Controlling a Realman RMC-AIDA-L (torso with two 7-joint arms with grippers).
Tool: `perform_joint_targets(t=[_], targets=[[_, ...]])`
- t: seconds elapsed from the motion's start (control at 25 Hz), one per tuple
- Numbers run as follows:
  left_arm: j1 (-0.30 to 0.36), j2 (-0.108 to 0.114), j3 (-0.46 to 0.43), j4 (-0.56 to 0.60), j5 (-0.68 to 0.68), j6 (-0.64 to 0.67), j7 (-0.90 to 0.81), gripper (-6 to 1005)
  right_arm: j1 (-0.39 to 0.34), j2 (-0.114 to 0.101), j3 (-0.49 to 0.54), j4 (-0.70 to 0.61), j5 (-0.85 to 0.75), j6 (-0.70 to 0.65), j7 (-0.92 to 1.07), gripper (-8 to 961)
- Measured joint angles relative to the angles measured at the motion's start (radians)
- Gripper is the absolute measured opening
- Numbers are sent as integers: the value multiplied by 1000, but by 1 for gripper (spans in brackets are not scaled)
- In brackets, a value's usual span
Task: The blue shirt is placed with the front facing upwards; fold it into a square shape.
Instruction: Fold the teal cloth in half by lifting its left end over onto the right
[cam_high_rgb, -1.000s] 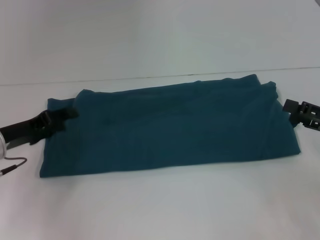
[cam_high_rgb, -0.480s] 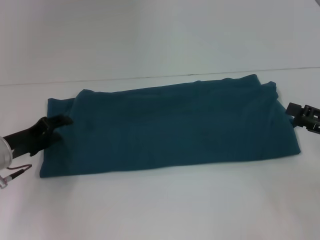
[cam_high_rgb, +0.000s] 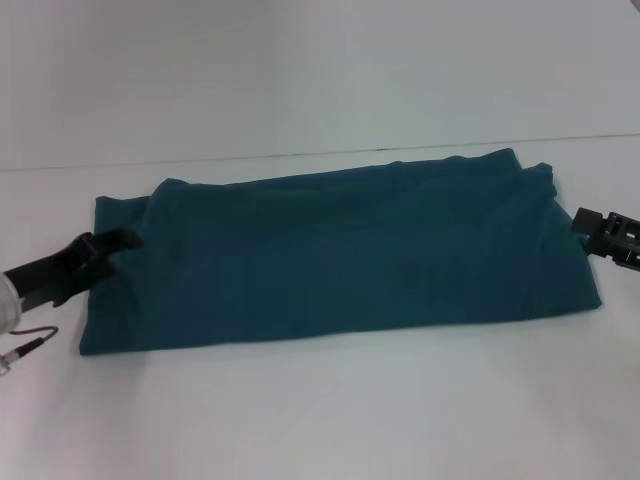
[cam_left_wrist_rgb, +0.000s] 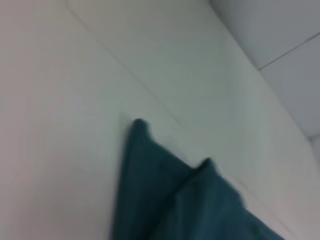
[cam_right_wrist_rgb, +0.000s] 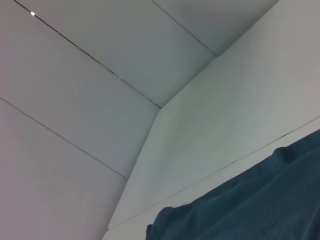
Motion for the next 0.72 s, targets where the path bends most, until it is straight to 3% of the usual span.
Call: perform_joint_targets(t=[0.24,0.32,0.44,0.52,0.72], targets=[[21,3,9,125,12,182,177,756,1,-3,1,0,0,-1,0,936],[17,8,31,152,63,196,212,759,1,-3,1,0,0,0,-1,936],[-14,25,48,155,202,187,131,764,2,-4,-1,0,0,0,-1,936],[-20,19,43,172,236,179,99,767,5,-5,-1,0,0,-1,-2,936],[6,-21,28,235,175,154,89,792,8,-5,0,0,0,-5,-3,935]])
